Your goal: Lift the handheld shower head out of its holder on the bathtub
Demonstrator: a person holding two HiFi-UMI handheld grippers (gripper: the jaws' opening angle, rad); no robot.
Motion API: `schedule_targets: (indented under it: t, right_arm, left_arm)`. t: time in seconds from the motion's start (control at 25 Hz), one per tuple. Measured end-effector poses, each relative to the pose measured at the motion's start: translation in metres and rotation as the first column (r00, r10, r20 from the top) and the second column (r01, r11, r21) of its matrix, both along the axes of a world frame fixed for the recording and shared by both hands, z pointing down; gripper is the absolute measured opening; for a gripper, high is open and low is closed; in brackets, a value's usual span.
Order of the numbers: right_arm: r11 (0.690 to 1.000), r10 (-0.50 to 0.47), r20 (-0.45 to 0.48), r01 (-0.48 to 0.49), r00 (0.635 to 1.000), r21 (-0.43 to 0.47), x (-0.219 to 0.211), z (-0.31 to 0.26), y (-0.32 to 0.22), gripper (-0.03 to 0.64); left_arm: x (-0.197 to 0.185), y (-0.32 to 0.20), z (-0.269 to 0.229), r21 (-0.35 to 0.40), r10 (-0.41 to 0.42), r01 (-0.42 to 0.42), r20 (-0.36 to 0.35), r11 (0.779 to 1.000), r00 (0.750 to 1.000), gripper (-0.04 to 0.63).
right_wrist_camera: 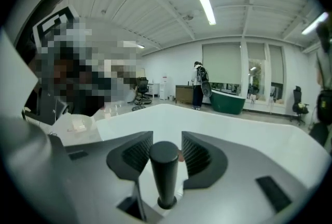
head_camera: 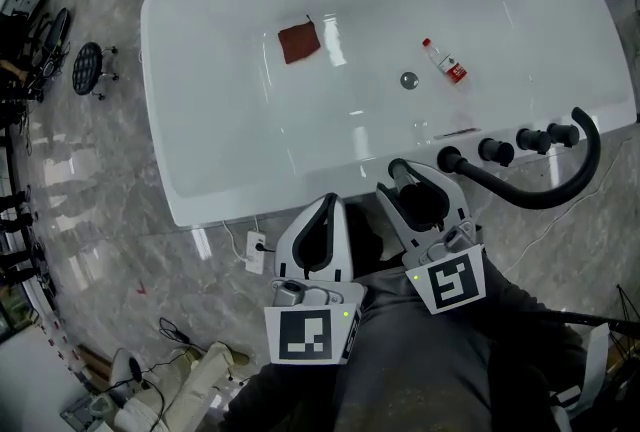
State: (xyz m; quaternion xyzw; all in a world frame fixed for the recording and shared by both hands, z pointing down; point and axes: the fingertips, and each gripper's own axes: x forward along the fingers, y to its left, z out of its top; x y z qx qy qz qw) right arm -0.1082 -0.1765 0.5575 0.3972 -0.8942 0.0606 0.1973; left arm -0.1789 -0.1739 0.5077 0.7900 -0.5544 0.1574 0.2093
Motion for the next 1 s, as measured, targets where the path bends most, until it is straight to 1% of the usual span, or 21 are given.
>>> schedule_targets:
  t: [0.24,0.48,0.72,1.0]
  right_arm:
    - [0.999,-0.007,-0.008,0.007,1.000,-0.039,0.005,0.037,0.006,0.157]
    - [0.998,0.000,-0.010,-0.001,1.000,-0.068,0.011,0.048,0.005,0.161]
    - [0.990,-0.020,-0.020,0.017,1.000,-0.143,0.013,0.063,0.010,0.152]
    - [0.991,-0.031,-0.053,0.023,0.998,-0.132,0.012,0.063,0.004,0.140]
  left_arm:
    - [0.005,0.000,0.012,0.005,-0.011,0.011,0.019,1.000,1.000,0.003]
    - [0.014,-0.002,0.011,-0.009,0.003,-0.003,0.031,1.000,1.000,0.003]
    - [0.018,-0.005,0.004,-0.013,0.008,-0.008,0.037,1.000,0.999,0.003]
    - [0.011,-0.012,-0.001,0.000,-0.011,0.011,0.039,1.000,0.999,0.003]
